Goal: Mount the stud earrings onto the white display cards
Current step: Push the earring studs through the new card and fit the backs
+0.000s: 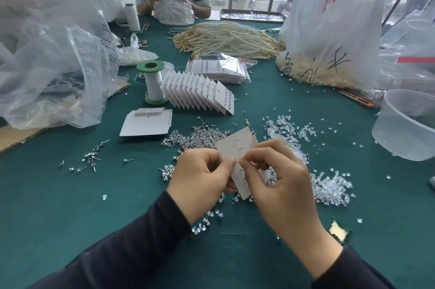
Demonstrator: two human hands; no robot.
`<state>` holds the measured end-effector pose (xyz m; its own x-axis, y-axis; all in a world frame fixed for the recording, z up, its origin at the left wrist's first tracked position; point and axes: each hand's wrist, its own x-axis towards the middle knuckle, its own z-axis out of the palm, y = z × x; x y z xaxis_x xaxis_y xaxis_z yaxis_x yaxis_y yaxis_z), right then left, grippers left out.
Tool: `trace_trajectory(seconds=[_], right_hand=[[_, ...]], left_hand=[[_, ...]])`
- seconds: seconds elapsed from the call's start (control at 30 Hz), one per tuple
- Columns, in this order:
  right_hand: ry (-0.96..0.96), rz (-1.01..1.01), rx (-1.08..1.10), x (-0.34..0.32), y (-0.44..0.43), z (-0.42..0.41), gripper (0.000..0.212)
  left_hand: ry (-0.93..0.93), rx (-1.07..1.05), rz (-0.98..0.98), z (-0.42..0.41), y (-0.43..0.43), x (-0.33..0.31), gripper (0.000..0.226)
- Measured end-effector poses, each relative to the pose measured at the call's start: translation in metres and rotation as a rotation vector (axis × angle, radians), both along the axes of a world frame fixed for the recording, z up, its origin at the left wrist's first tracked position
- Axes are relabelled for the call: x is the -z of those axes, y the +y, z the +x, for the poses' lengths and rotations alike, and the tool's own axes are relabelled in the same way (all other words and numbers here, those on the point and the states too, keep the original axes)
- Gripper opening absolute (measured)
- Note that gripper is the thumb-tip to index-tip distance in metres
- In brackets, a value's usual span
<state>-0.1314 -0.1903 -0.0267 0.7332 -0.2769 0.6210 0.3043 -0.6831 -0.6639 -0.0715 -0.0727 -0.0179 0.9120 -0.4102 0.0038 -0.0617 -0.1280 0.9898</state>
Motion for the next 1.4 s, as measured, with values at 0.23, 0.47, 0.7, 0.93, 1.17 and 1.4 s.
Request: trace_trajectory(seconds=[0.23, 0.47, 0.7, 0.93, 1.17, 1.4], right_hand=[[-0.004, 0.034, -0.011, 0.002, -0.001, 0.0, 0.01], [-0.009, 0.015, 0.012, 0.004, 0.001, 0.001, 0.011], [0.0, 0.011, 0.044, 0.002, 0.004, -0.001, 0.009], [-0.036, -0.097, 0.176, -0.001, 0.01, -0.003, 0.01], [-0.098, -0.074, 0.178, -0.004, 0.008, -0.004, 0.005], [-0.179, 0.274, 0.062, -0.013, -0.007, -0.009, 0.008]], left_hand=[[-0.048, -0.005, 0.016, 0.001, 0.0, -0.001, 0.028], [-0.177, -0.035, 0.091, -0.001, 0.001, -0.001, 0.032], [-0.216, -0.008, 0.082, 0.0, 0.001, -0.001, 0.032], [-0.372, -0.017, 0.097, -0.001, 0.005, -0.005, 0.041], [-0.346, 0.156, 0.06, -0.002, 0.011, -0.014, 0.043], [-0.441, -0.245, 0.522, 0.054, 0.042, -0.012, 0.015]])
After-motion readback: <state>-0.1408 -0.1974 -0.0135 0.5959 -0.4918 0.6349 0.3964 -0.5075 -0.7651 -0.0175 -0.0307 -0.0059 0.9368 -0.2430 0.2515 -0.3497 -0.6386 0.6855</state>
